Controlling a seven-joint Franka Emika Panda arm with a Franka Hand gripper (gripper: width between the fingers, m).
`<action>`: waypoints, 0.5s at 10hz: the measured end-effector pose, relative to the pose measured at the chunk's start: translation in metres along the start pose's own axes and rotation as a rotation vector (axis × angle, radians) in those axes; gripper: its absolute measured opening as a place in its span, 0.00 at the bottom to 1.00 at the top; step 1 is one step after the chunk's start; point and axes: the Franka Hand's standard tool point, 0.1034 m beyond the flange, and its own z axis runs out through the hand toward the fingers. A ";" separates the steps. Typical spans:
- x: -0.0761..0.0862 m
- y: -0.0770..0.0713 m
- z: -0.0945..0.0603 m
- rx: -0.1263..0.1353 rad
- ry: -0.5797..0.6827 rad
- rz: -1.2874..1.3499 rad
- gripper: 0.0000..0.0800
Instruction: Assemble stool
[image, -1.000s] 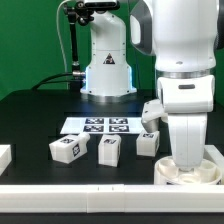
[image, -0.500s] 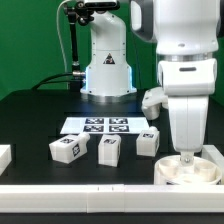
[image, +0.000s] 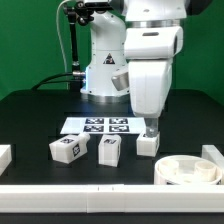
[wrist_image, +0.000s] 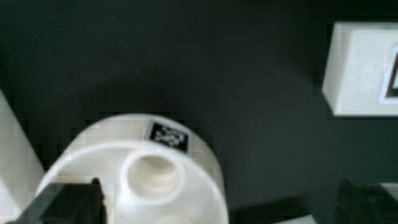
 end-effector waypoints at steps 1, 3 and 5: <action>-0.014 -0.007 -0.001 -0.005 -0.001 0.003 0.81; -0.016 -0.008 0.001 0.001 -0.003 0.037 0.81; -0.015 -0.009 0.002 0.003 -0.001 0.101 0.81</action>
Offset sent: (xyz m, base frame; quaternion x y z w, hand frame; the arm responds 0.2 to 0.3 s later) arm 0.0000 0.0000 0.0000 0.0000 0.0000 0.0000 1.0000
